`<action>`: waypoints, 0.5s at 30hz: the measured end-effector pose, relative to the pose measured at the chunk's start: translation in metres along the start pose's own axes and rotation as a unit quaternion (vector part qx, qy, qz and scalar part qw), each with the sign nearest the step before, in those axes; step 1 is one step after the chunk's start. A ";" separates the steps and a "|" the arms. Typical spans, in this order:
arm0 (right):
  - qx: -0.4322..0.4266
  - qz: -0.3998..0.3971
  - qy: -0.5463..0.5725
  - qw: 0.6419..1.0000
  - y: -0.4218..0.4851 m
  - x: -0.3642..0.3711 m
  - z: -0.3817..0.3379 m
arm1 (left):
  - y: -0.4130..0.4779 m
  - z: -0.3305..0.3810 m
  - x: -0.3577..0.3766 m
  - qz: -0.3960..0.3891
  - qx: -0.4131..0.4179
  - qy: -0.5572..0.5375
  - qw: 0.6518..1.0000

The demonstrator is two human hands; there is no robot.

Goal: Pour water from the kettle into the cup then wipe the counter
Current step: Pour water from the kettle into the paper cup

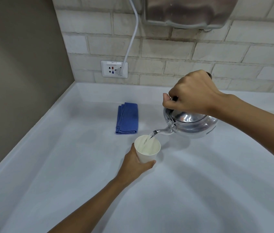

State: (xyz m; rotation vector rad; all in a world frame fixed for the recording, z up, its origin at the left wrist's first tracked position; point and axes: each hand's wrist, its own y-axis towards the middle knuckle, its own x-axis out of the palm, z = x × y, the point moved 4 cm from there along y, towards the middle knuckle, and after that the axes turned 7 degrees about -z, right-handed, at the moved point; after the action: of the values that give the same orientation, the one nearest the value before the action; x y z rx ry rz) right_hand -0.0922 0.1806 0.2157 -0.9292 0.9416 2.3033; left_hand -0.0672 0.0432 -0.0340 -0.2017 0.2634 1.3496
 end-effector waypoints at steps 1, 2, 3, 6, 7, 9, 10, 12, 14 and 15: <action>0.002 -0.001 -0.002 1.000 0.000 0.000 0.001 | 0.000 0.000 0.000 0.000 0.002 -0.002 1.000; 0.004 -0.001 -0.003 1.000 0.000 0.000 0.001 | 0.000 0.000 0.000 0.000 0.003 -0.003 1.000; 0.005 0.000 -0.004 1.000 0.000 0.000 0.002 | 0.000 0.001 0.000 0.000 0.004 -0.003 1.000; 0.007 -0.004 -0.008 1.000 0.000 0.000 0.003 | -0.001 0.001 0.000 0.001 0.007 -0.003 1.000; 0.007 -0.006 -0.006 1.000 0.000 0.000 0.003 | -0.001 0.001 0.000 0.001 0.007 -0.003 1.000; 0.006 -0.006 -0.002 1.000 -0.001 0.000 0.005 | -0.001 0.000 0.000 0.002 0.008 -0.003 1.000; 0.006 -0.005 0.000 1.000 -0.001 0.000 0.005 | 0.000 0.000 0.000 0.002 0.008 -0.003 1.000; 0.004 -0.006 0.003 1.000 -0.002 0.000 0.006 | 0.000 0.000 0.001 0.002 0.008 -0.006 1.000; 0.001 -0.007 0.002 1.000 -0.002 0.000 0.006 | 0.000 -0.001 0.001 0.003 0.007 -0.006 1.000; 0.001 -0.007 0.002 1.000 -0.002 0.000 0.006 | 0.000 -0.001 0.001 0.003 0.007 -0.006 1.000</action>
State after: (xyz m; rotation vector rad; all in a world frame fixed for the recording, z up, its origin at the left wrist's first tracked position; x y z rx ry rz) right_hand -0.0934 0.1869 0.2176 -0.9375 0.9360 2.2904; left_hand -0.0671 0.0436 -0.0350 -0.1809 0.2643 1.3539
